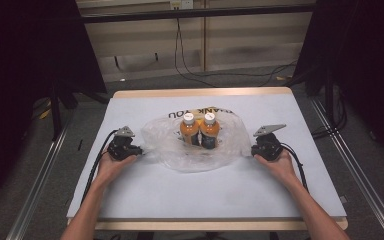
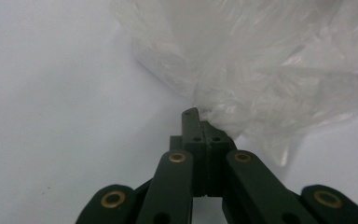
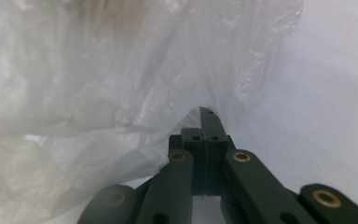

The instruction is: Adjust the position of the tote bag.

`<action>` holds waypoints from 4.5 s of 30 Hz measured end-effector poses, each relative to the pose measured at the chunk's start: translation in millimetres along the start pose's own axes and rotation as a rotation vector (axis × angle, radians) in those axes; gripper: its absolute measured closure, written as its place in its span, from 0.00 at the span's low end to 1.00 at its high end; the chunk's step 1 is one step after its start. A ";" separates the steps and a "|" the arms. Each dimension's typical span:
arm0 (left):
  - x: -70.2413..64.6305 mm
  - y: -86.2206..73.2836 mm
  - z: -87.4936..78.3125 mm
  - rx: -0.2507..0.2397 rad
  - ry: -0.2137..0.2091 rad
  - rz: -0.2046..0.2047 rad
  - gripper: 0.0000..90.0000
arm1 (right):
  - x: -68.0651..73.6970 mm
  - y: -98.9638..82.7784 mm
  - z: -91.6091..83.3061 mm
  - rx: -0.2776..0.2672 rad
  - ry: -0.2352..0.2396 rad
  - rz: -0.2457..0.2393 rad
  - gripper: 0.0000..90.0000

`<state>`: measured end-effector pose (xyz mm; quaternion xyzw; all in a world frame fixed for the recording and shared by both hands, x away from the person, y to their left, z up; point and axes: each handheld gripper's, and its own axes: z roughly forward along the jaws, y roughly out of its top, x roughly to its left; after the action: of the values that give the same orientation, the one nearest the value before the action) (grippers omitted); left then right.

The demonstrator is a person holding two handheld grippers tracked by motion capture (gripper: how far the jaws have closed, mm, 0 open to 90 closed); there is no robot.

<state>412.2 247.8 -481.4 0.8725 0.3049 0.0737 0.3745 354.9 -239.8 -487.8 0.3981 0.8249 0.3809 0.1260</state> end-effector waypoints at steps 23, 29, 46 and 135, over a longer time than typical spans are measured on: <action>-22.2 -6.3 -50.6 -0.183 -0.012 -0.035 0.46 | 20.2 3.3 -41.4 -0.137 0.051 0.000 0.52; -34.9 -6.3 -75.2 -0.253 0.003 -0.024 0.37 | 27.2 0.0 -74.1 -0.193 0.030 -0.002 0.43; -54.5 44.7 -52.6 -0.300 0.010 0.123 0.42 | 23.4 43.7 -93.4 -0.320 -0.020 -0.031 0.53; -50.1 106.0 63.3 0.087 -0.079 0.255 1.00 | 14.9 95.6 34.3 0.020 0.105 -0.136 1.00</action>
<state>445.1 123.3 -447.3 0.9218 0.1796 0.0731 0.3357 416.3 -172.9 -439.9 0.3217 0.8593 0.3837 0.1042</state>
